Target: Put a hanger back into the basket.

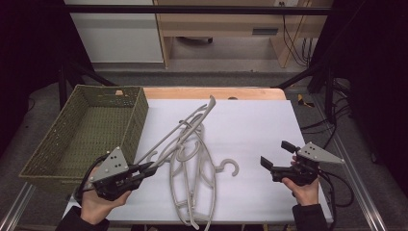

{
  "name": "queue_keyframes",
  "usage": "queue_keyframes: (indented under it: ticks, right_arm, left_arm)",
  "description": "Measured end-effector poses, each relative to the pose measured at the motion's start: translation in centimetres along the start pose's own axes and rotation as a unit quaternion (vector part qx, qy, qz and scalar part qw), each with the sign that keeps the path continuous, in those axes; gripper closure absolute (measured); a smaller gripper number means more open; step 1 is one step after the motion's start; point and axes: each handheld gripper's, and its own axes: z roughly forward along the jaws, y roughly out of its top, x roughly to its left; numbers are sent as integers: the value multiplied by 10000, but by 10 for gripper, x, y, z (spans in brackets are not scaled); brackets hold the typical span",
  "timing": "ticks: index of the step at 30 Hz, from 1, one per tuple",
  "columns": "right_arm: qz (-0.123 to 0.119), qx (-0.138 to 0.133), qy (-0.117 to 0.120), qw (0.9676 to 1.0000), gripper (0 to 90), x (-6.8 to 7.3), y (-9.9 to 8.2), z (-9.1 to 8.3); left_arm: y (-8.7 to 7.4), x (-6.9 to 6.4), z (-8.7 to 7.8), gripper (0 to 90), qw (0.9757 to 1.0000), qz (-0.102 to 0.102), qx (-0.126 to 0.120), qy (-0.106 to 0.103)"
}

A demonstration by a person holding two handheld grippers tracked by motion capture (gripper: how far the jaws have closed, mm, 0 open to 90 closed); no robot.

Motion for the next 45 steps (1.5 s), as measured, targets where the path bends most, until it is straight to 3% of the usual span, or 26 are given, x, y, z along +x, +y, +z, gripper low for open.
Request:
queue_keyframes:
  ticks: [13, 21, 23, 24, 25, 31, 34, 45]
  right_arm:
    - [25, -7, 2, 10000, 18, 0, 0, -1]
    - [2, 6, -24, 10000, 16, 0, 0, -1]
    - [7, 17, -14, 10000, 15, 0, 0, -1]
    - [7, 17, -14, 10000, 15, 0, 0, -1]
    - [3, 12, -13, 10000, 16, 0, 0, 0]
    - [12, 27, -17, 10000, 15, 0, 0, 1]
    - [-4, 60, -16, 10000, 15, 0, -1, 2]
    - [-12, 100, -30, 9999, 15, 1, -2, 4]
  left_arm:
    - [36, 42, -19, 820, 9996, 37, 21, 293]
    - [44, 75, -33, 820, 9987, -76, 52, 494]
    - [43, 90, -37, 819, 9979, -163, 101, 621]
    - [43, 90, -37, 820, 9979, -163, 101, 621]
    - [42, 100, -39, 819, 9974, -215, 123, 673]
    - [36, 122, -47, 819, 9962, -209, 274, 802]
    - [28, 136, -55, 819, 9949, -300, 310, 915]
    - [-2, 162, -72, 819, 9918, -493, 419, 1101]
